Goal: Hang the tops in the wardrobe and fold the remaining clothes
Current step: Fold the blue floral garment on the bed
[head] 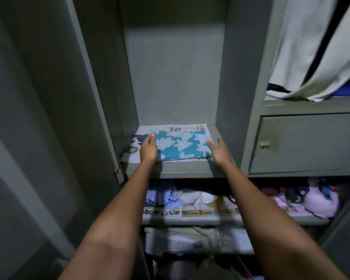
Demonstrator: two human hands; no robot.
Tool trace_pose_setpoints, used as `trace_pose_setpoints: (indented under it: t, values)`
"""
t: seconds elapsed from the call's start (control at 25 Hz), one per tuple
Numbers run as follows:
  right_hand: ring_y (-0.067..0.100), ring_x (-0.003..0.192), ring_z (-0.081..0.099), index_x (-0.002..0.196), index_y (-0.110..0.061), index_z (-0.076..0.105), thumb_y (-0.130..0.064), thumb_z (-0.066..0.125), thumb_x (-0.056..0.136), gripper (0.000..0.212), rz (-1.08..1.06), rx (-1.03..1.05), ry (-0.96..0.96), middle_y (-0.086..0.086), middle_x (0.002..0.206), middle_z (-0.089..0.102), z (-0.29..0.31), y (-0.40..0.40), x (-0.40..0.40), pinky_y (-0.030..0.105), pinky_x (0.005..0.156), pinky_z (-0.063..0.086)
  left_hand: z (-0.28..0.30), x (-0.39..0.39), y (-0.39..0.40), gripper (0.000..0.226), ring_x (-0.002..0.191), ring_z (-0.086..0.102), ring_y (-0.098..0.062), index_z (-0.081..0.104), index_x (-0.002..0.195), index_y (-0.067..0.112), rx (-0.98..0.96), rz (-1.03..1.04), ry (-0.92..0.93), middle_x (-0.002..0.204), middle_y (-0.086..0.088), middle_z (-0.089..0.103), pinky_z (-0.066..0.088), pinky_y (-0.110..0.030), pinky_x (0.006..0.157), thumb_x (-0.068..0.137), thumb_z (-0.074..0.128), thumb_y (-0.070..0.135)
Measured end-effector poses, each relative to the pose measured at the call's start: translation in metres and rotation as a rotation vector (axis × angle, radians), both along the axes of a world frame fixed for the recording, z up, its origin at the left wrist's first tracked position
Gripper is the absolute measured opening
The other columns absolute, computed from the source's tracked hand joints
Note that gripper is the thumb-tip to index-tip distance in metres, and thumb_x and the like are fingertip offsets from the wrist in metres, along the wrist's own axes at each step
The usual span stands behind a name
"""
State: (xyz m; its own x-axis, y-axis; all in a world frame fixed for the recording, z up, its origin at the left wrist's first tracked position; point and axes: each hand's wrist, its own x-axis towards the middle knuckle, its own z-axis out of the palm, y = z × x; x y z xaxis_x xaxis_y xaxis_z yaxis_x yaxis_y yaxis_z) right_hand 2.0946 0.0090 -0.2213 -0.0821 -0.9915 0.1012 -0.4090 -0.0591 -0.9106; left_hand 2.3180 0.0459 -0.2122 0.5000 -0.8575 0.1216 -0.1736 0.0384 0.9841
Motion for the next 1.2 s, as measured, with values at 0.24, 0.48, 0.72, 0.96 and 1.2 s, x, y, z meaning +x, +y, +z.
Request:
trace_pose_setpoints:
  t: [0.24,0.48,0.72,0.96,1.2]
  values:
    - [0.028,0.134,0.039,0.150,-0.011,0.024,-0.045,0.051,0.095,0.070,-0.092,0.064,-0.216,0.012,0.148,0.039,-0.029,0.138,-0.058,0.032,0.107,0.030,-0.008,-0.070,0.115,0.046,0.136,0.039,-0.022,0.044,0.139,0.002,-0.022,-0.210,0.017,0.146,-0.010,0.043,0.026,-0.027,0.111,0.103,0.038,0.030]
    - [0.021,0.140,0.031,0.149,-0.007,0.025,-0.042,0.051,0.096,0.068,-0.313,-0.071,-0.290,0.007,0.152,0.033,0.007,0.254,-0.161,0.019,0.111,0.019,0.040,-0.176,0.190,0.043,0.136,0.038,-0.019,0.045,0.138,0.000,-0.122,-0.474,0.075,0.145,-0.010,0.044,0.025,-0.015,0.103,0.103,0.040,0.025]
    - [0.017,0.130,0.043,0.136,-0.008,0.047,-0.038,0.053,0.096,0.051,-0.500,-0.162,-0.281,0.004,0.135,0.050,0.013,0.403,-0.281,0.024,0.107,0.029,0.053,-0.332,0.278,0.044,0.133,0.043,-0.021,0.050,0.134,-0.002,-0.122,-0.804,0.147,0.139,-0.011,0.051,0.027,-0.020,0.107,0.101,0.044,0.027]
    - [0.013,0.095,0.059,0.099,-0.025,0.063,-0.060,0.061,0.081,0.039,-0.795,-0.184,-0.279,-0.008,0.098,0.064,0.014,0.588,-0.411,0.028,0.086,0.046,0.044,-0.488,0.410,0.033,0.124,0.052,-0.023,0.058,0.122,0.016,-0.040,-1.224,0.208,0.123,-0.006,0.061,0.036,-0.035,0.106,0.101,0.041,0.036]
    - [0.016,0.117,0.052,0.125,-0.019,0.054,-0.073,0.054,0.072,0.076,-1.148,-0.157,-0.240,-0.001,0.127,0.057,0.011,0.763,-0.489,0.038,0.107,0.038,0.044,-0.608,0.531,0.052,0.132,0.043,-0.018,0.042,0.142,0.012,0.006,-1.506,0.205,0.142,-0.002,0.048,0.031,-0.037,0.113,0.100,0.038,0.043]
